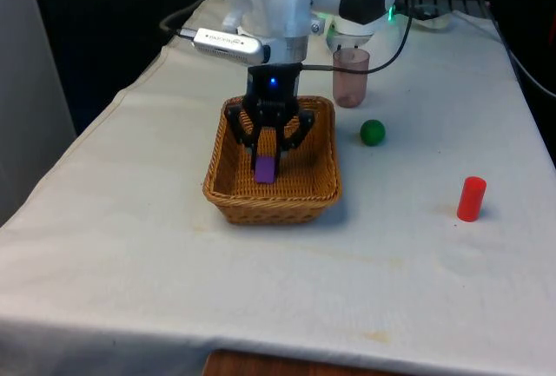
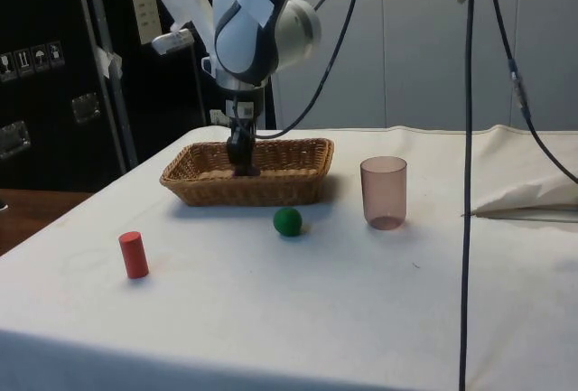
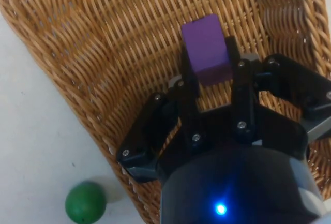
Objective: Pick up the triangular block and place it into the basket.
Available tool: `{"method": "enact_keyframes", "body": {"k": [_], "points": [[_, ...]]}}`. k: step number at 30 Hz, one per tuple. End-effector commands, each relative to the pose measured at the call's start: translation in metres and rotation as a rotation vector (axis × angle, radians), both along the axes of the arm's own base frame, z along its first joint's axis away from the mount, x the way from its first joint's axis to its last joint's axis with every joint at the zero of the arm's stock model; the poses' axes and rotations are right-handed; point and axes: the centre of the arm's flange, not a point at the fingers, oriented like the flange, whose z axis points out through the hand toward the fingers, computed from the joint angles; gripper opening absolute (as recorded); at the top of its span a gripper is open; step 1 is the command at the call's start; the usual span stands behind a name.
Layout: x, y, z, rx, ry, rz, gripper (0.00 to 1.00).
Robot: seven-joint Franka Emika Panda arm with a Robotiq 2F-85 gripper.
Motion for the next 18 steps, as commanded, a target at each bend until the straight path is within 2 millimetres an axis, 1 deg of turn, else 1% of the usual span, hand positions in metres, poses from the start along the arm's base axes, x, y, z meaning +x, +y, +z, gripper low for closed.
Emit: {"method": "enact_keyframes", "body": {"k": [1, 6, 7, 10, 11, 13, 15, 16, 18], "points": [[0.001, 0.0015, -0.0002, 0.008, -0.009, 0.004, 0.33], [0.0007, 0.0007, -0.0002, 0.003, -0.007, 0.002, 0.33], [0.0003, 0.0007, -0.0009, 0.001, -0.005, 0.002, 0.36], [0.0, 0.0, 0.0001, 0.0, 0.0, 0.001, 0.51], [0.0002, 0.0002, -0.0008, 0.0, -0.004, 0.002, 0.51], [0.0002, 0.0002, -0.0008, 0.0, -0.004, 0.001, 0.6], [0.0003, 0.0003, -0.0006, -0.001, -0.004, 0.002, 0.7], [0.0002, 0.0003, -0.0008, 0.0, -0.003, 0.001, 0.79], [0.0001, -0.0003, -0.0006, -0.001, -0.003, 0.0, 0.88]]}}
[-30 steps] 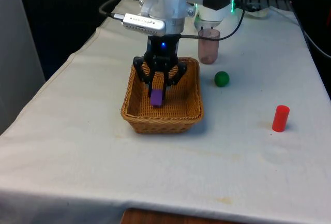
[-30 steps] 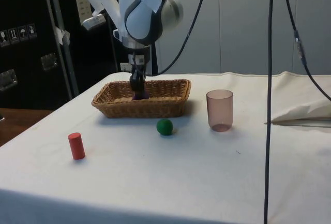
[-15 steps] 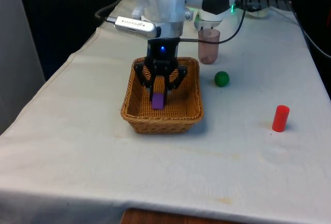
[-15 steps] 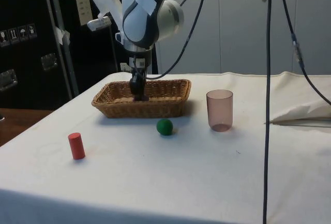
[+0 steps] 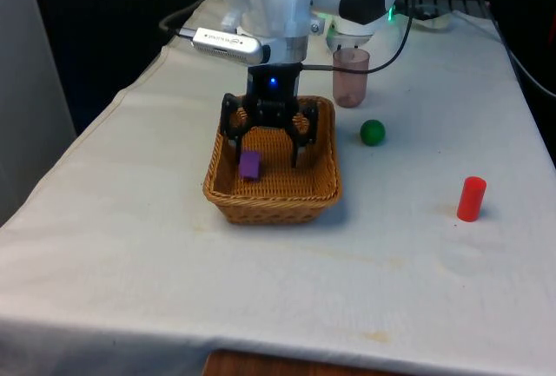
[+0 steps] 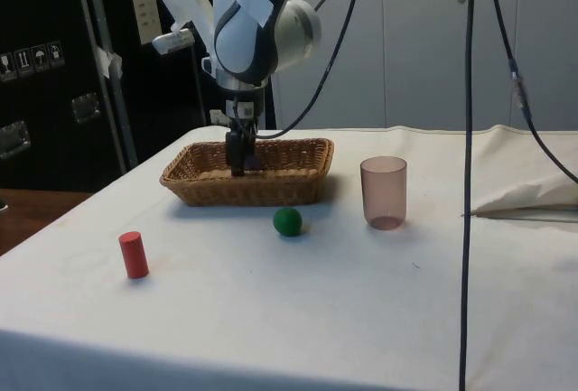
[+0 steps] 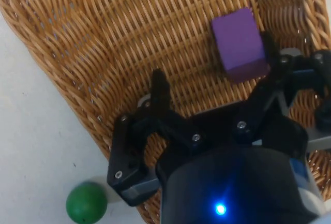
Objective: Pick up the triangular block and place it into the basket.
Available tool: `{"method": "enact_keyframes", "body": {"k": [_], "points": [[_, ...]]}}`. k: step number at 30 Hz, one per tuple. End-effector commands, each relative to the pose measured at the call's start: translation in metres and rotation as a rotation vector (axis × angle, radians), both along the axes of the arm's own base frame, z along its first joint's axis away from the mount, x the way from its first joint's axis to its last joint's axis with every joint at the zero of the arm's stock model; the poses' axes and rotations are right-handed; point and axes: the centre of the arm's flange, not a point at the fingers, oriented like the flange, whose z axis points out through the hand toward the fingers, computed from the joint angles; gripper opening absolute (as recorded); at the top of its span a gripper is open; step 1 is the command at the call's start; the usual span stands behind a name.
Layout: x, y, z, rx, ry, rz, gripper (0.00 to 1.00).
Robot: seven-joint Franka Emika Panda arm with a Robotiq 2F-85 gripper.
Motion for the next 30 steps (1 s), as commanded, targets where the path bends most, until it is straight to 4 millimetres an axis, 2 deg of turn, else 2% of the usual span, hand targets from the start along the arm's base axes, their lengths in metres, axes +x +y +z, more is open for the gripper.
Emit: {"method": "enact_keyframes", "body": {"k": [1, 2, 4, 6, 10, 12, 18, 21, 23, 30], "points": [[0.0, 0.0, 0.0, 0.0, -0.004, -0.001, 0.93], [0.0, 0.0, 0.0, 0.0, 0.0, 0.0, 0.98], [0.0, 0.0, 0.0, 0.0, -0.004, -0.001, 1.0], [0.001, 0.0, 0.0, 0.0, -0.004, -0.001, 1.0], [0.001, -0.005, 0.015, 0.009, -0.014, -0.007, 1.0], [0.001, -0.005, 0.014, 0.003, -0.013, -0.009, 1.0], [0.001, -0.01, 0.039, 0.018, -0.027, -0.015, 1.0], [0.002, -0.011, 0.043, 0.019, -0.031, -0.02, 1.0], [0.001, -0.013, 0.056, 0.025, -0.036, -0.019, 1.0], [0.003, -0.014, 0.074, 0.041, -0.047, -0.026, 1.0]]}}
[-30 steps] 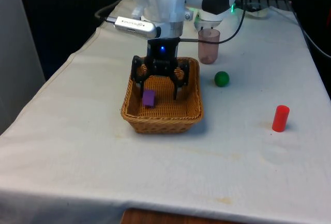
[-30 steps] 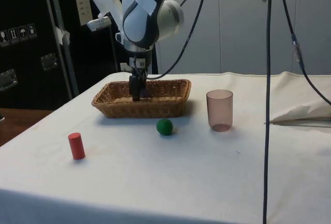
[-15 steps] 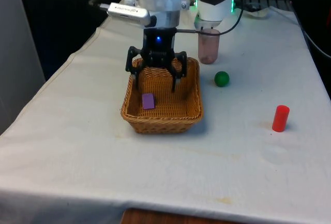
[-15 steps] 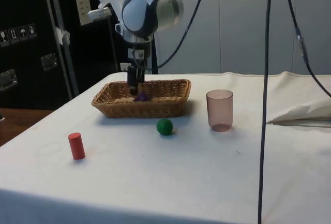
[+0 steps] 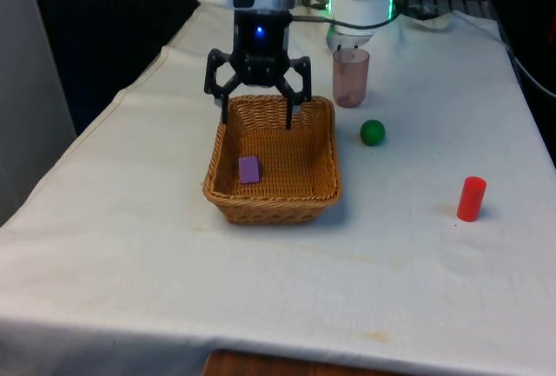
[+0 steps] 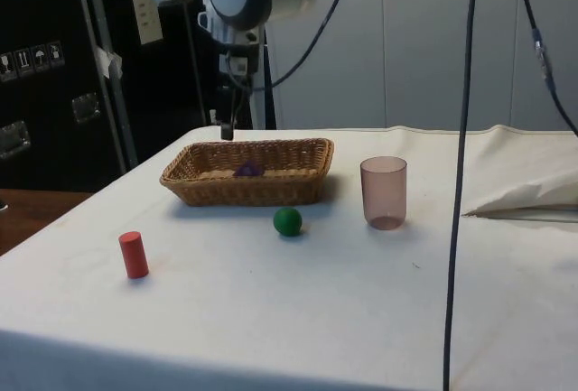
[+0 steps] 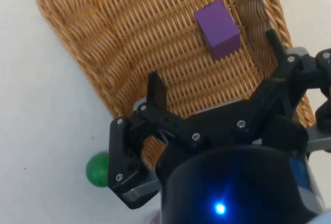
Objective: Pick up the triangular block and place it into the basket.
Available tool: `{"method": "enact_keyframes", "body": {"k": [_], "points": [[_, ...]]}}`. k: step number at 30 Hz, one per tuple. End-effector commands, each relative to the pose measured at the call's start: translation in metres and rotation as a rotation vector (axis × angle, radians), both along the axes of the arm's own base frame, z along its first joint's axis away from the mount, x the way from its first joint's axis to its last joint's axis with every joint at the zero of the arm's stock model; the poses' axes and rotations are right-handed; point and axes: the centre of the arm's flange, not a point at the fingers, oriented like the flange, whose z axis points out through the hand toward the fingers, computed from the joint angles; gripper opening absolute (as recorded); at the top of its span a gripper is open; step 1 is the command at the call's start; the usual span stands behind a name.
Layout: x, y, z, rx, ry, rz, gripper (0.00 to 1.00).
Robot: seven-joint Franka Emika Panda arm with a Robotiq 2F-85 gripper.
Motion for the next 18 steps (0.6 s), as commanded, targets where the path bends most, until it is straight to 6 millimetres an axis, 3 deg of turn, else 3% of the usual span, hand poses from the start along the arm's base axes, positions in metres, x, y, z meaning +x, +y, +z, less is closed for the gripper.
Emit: {"method": "enact_keyframes", "body": {"k": [1, 18], "points": [[-0.001, -0.001, 0.007, 0.001, -0.001, 0.0, 1.0], [-0.001, -0.001, 0.064, 0.041, -0.041, 0.002, 1.0]]}}
